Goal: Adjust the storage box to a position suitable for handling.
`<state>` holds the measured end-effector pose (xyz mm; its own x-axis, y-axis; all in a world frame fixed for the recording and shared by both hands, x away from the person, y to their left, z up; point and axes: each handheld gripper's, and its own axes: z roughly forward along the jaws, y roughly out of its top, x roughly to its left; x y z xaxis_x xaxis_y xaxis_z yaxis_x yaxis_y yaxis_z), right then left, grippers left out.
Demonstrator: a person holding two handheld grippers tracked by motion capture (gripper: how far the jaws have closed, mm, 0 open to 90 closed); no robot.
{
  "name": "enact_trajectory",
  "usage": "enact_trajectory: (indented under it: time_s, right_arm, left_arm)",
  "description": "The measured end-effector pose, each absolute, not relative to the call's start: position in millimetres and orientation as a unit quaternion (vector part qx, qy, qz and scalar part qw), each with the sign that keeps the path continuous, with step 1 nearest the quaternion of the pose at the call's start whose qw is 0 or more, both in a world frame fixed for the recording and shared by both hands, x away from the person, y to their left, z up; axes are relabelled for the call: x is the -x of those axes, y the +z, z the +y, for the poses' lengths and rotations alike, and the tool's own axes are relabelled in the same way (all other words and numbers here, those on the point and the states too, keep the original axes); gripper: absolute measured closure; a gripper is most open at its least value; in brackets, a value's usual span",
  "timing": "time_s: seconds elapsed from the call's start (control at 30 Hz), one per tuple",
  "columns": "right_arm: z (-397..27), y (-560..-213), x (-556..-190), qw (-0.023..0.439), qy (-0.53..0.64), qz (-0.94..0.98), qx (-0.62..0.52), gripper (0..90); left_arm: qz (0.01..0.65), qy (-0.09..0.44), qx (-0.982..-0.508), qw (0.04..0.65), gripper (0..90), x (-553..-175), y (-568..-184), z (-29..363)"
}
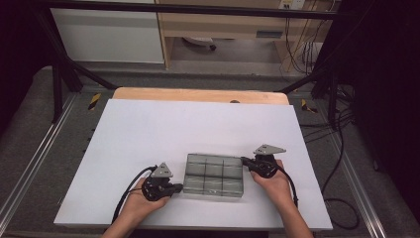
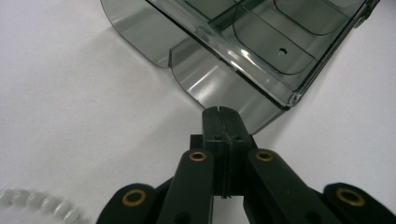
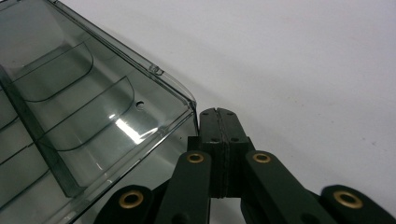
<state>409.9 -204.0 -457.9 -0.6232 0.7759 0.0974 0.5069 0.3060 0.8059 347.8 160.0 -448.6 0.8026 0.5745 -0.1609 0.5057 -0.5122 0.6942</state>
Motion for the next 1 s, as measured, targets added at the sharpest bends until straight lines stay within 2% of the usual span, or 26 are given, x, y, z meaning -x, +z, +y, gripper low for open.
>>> enact_trajectory:
  time_s: [0.57,0.83,1.0]
  right_arm:
    - [-199,-458,-407,0.159,0.432,0.789,-0.407,90.0]
    - [-222,-447,-397,0.201,0.447,0.753,-0.439,90.0]
    - [-237,-441,-391,0.218,0.458,0.731,-0.456,90.0]
  left_arm:
    - [0.322,0.064,-0.860,0.391,90.0,-349,-452,161]
    - [0.333,0.140,-0.838,0.410,90.0,-345,-442,165]
    - [0.341,0.152,-0.824,0.426,90.0,-344,-438,171]
